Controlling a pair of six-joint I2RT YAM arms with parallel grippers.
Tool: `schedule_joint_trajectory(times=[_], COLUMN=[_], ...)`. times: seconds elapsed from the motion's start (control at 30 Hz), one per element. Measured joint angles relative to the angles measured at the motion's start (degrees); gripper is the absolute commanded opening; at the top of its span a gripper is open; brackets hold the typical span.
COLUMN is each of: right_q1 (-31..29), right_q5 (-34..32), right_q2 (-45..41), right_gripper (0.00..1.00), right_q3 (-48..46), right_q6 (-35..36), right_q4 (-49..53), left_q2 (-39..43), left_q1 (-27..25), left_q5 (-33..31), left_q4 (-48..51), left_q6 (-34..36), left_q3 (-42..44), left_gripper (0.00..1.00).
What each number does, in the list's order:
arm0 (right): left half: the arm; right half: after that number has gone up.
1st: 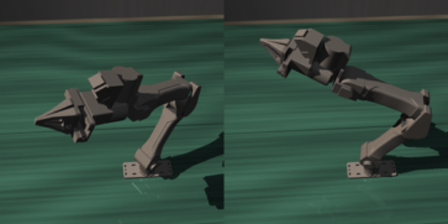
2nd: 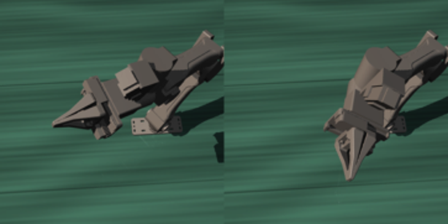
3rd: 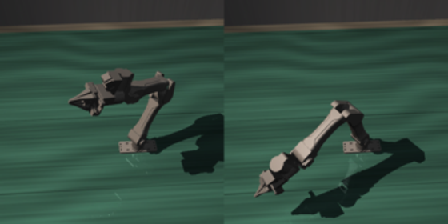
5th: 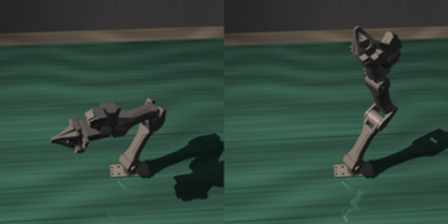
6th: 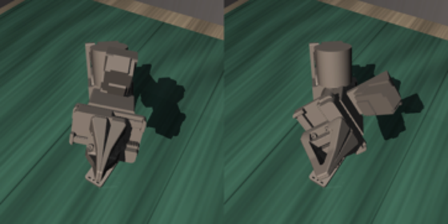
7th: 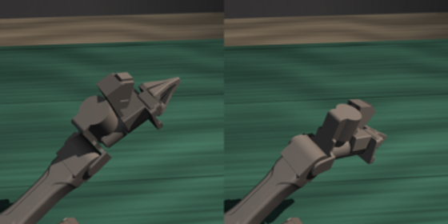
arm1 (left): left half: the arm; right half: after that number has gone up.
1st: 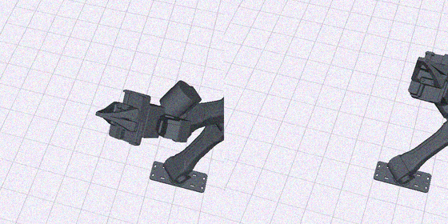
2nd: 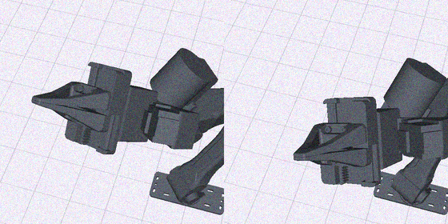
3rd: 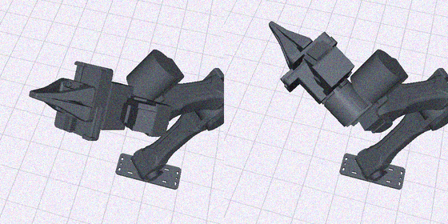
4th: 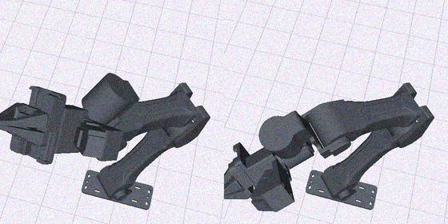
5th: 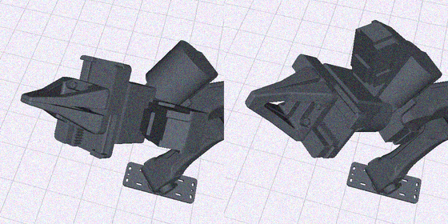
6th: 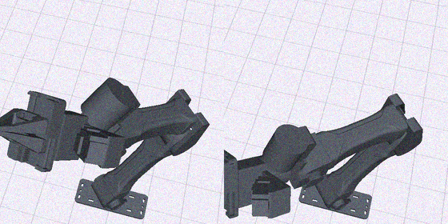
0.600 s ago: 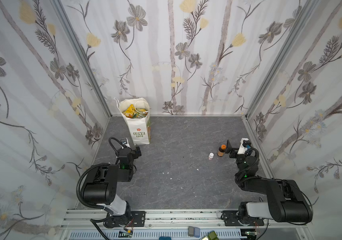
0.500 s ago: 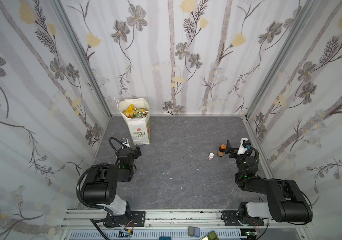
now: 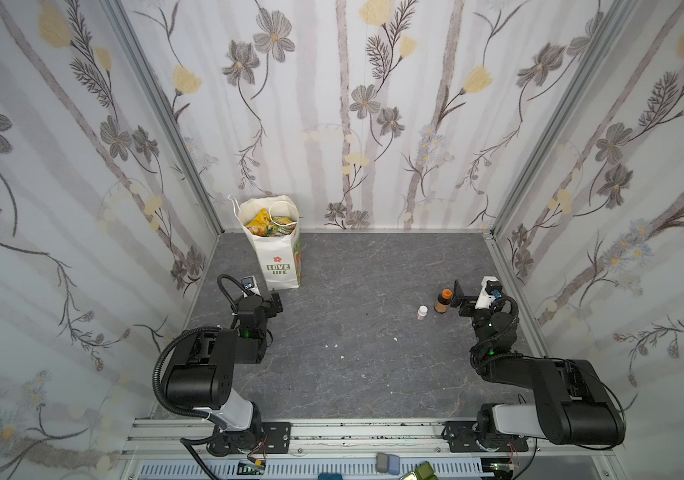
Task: Take the snacks out of the paper bag
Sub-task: 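Reach both grippers toward the white paper bag's rim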
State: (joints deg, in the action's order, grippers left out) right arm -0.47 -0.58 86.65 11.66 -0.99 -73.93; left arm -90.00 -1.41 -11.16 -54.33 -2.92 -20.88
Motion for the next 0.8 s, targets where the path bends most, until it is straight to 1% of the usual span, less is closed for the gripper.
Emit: schedule_joint_trajectory(times=[0.17,0.27,0.33,0.43,0.53,0.6,0.63,0.7,0.73,0.8], right_q1=[0.0,0.0,0.0,0.0,-0.2,-0.7,-1.4,-4.0,-5.5,-10.4], right_q5=[0.0,-1.2,-3.4,-7.8,-9.7,-8.3,-7.2,-4.1,-3.0,-1.4], right_q2=[-0.2,-3.3,-8.1,-18.4,-26.9,-30.2,-31.0,-31.5,-31.1,-29.0], right_gripper=[1.0,1.0,1.0,1.0,0.97,0.94,0.93,0.92,0.92,0.91], right_q3=[-0.1,0.0,0.7,6.3,16.1,22.3,24.9,31.2,33.8,40.7], right_q6=[0.0,-0.2,-1.0,-5.0,-12.7,-18.1,-20.4,-24.7,-26.1,-28.9], right_q4=[0.1,2.0,5.8,19.1,35.1,44.7,48.9,58.0,61.2,68.8], left_q2=[0.0,1.1,4.2,16.2,35.3,46.2,49.5,55.5,56.5,56.2], left_q1=[0.0,0.0,0.0,0.0,-0.3,-0.6,-0.7,-0.7,-0.7,-0.7], left_q5=[0.0,-0.2,-0.2,0.5,0.0,-1.4,-2.0,-2.7,-2.6,-0.3], left_q4=[0.0,-0.9,-0.8,5.4,19.0,30.0,34.8,47.9,52.4,63.0], left_q6=[0.0,0.0,0.0,-0.2,-3.9,-8.6,-10.7,-16.2,-17.7,-20.4], left_q3=[0.0,1.9,4.0,4.9,1.0,-4.2,-6.5,-13.8,-17.0,-25.3], left_gripper=[1.0,1.0,1.0,1.0,1.0,1.0,1.0,1.0,1.0,1.0])
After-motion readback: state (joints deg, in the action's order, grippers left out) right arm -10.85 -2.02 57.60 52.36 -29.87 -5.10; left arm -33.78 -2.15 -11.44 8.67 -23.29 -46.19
